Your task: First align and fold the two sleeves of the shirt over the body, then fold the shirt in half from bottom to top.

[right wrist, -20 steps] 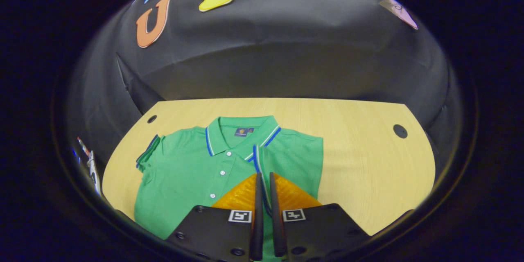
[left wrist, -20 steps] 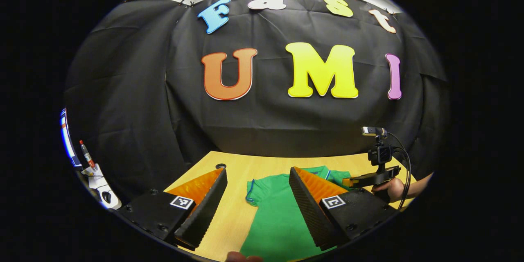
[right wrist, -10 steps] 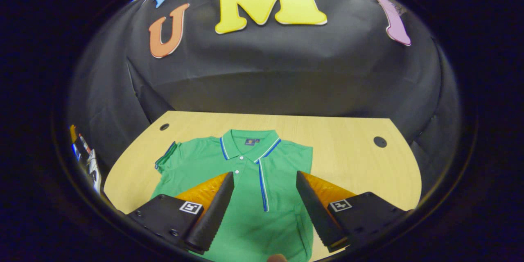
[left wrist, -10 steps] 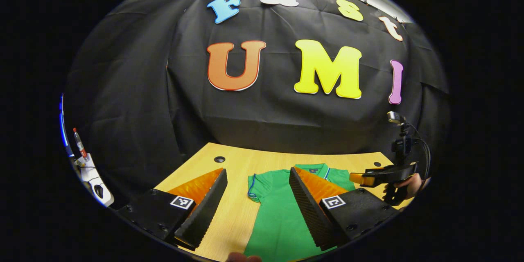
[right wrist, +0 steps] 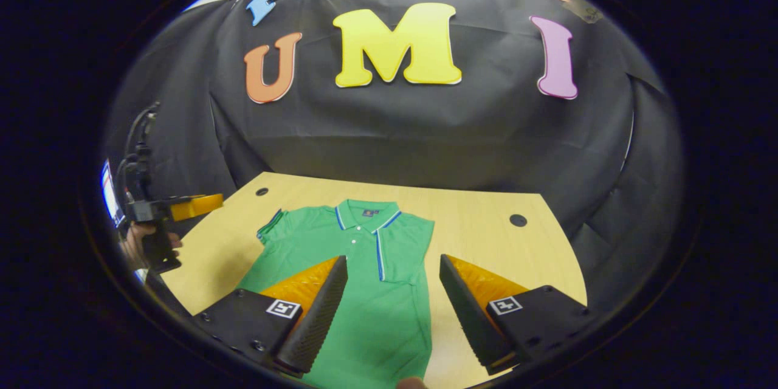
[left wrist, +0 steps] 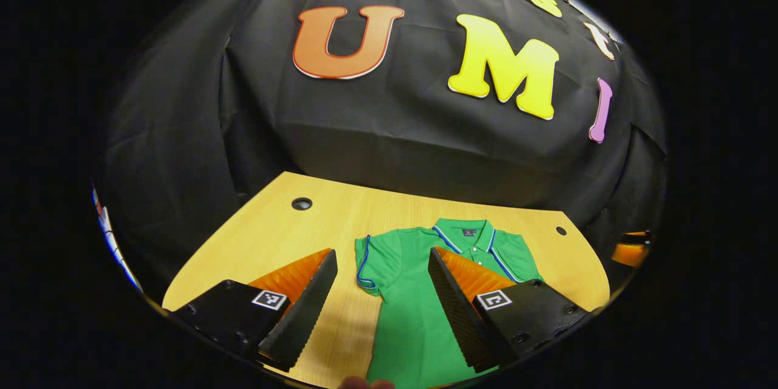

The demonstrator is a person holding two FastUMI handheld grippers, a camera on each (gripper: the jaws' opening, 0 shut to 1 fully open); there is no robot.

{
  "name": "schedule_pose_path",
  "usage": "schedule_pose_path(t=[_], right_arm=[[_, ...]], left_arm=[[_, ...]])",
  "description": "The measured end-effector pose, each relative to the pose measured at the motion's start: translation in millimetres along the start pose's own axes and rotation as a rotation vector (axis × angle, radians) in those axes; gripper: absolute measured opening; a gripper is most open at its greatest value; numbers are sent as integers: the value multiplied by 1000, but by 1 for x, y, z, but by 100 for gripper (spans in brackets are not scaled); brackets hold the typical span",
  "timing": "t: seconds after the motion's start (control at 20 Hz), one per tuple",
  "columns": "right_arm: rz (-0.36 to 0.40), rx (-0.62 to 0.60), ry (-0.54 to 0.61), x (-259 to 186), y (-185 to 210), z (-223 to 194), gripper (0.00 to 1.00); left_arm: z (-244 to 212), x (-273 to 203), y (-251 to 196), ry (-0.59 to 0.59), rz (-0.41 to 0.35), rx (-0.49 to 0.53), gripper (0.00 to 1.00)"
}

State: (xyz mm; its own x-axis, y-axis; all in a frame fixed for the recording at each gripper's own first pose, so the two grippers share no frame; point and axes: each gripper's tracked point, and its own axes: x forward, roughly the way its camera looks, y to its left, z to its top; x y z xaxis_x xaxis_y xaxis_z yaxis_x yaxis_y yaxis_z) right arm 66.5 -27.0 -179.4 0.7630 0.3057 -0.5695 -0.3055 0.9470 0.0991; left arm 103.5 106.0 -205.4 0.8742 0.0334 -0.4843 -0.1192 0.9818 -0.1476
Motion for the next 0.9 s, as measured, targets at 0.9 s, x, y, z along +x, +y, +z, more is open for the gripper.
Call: schedule_pose_path(t=[0.9], right_arm=[[-115,33,172,-19,-31,-79,96]], left_arm=[[-100,154,55,316,57,35,76]])
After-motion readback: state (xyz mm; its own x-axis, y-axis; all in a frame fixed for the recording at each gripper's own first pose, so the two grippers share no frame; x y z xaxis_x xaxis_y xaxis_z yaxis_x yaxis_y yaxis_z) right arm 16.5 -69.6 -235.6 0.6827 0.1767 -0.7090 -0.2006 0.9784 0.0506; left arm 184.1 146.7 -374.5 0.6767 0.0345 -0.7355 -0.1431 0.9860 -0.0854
